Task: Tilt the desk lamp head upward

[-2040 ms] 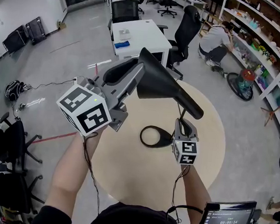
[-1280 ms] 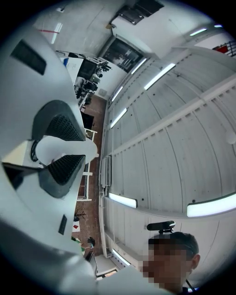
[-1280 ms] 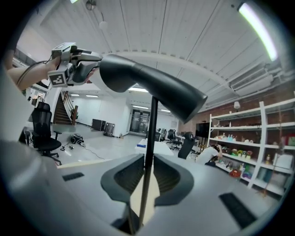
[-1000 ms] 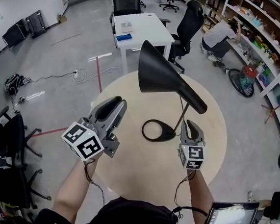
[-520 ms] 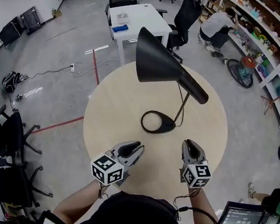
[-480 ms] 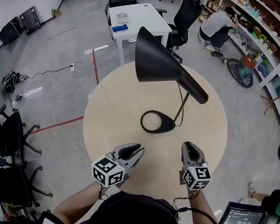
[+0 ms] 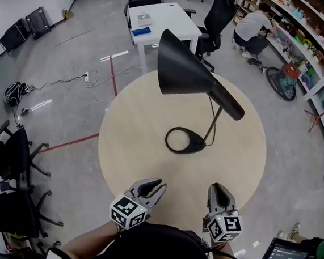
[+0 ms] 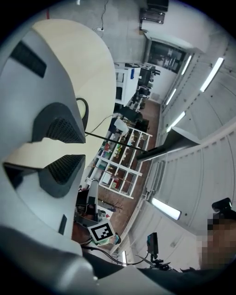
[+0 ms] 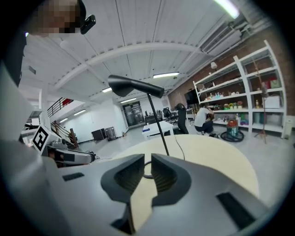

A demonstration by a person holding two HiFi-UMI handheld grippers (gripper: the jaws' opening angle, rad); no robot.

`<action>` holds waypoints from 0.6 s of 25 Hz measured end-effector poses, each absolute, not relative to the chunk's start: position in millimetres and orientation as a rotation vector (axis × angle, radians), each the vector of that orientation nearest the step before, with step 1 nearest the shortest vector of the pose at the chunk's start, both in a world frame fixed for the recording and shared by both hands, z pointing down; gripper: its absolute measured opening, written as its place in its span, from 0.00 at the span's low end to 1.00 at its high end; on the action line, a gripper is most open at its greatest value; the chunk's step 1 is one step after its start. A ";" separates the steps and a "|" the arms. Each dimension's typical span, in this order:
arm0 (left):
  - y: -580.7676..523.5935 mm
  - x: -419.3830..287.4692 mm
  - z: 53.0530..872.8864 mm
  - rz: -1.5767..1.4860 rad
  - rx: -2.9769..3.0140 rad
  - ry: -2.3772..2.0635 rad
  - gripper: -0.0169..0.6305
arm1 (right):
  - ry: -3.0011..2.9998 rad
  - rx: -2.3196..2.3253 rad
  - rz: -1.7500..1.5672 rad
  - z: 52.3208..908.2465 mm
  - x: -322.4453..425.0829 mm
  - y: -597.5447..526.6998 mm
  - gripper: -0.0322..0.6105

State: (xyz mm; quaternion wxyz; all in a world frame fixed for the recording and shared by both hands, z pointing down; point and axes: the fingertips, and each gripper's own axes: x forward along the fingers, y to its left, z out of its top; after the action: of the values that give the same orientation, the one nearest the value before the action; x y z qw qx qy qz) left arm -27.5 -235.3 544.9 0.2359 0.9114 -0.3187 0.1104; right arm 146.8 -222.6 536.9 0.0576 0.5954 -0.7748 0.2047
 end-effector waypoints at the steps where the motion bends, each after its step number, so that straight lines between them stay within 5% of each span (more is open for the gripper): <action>1: -234.3 -26.8 542.0 0.287 2.498 -0.877 0.15 | -2.359 1.797 0.596 531.6 142.7 -222.2 0.12; 15: -233.0 -8.1 514.5 0.214 2.555 -0.867 0.15 | -2.433 1.749 0.358 485.3 127.3 -232.5 0.12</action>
State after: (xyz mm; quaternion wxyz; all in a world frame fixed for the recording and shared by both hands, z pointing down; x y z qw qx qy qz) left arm -8.1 -233.0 514.5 0.2159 0.9217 -0.3129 0.0774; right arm 127.3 -232.5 485.3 0.0619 0.5785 -0.8047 0.1182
